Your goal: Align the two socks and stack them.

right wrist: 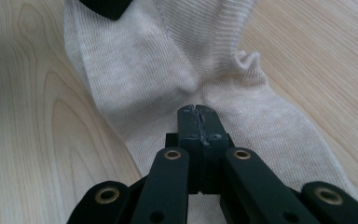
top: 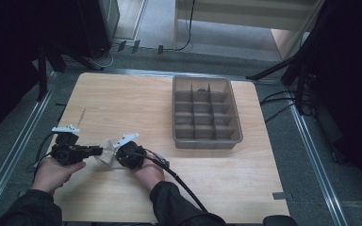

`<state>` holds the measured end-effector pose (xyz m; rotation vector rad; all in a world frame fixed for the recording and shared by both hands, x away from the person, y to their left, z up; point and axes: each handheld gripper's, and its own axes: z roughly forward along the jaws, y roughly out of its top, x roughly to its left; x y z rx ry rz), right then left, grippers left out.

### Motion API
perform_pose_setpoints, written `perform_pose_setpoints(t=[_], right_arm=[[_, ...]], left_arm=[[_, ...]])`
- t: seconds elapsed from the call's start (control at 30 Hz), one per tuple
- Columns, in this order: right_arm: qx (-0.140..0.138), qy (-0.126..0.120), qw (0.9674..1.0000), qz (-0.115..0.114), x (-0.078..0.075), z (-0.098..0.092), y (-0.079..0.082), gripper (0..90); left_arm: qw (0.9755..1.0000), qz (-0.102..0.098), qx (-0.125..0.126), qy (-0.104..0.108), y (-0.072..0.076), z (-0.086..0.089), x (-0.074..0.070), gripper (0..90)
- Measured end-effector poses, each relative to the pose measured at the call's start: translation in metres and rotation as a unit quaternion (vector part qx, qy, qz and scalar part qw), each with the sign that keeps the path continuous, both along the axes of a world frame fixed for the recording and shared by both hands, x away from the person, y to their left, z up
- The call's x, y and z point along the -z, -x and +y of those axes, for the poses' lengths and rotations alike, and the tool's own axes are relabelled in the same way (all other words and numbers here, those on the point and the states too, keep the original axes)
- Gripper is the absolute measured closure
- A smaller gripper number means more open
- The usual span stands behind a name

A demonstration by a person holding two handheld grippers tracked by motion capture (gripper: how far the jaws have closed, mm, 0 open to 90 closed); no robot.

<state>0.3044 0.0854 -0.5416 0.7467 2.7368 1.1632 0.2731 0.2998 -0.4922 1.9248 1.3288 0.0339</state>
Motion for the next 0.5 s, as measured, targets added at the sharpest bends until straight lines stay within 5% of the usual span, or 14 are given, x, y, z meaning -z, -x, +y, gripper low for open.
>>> perform_pose_setpoints(t=[0.3, 0.5], right_arm=[[-0.001, 0.004, 1.0000, 0.002, -0.002, 0.008, 0.000, 88.5], [-0.004, -0.013, 0.9999, 0.000, -0.017, 0.000, 0.002, 88.6]], left_arm=[[1.0000, -0.003, 0.002, -0.005, 0.000, 0.000, -0.001, 82.0], [1.0000, -0.002, -0.003, -0.006, 0.000, 0.001, -0.001, 82.0]])
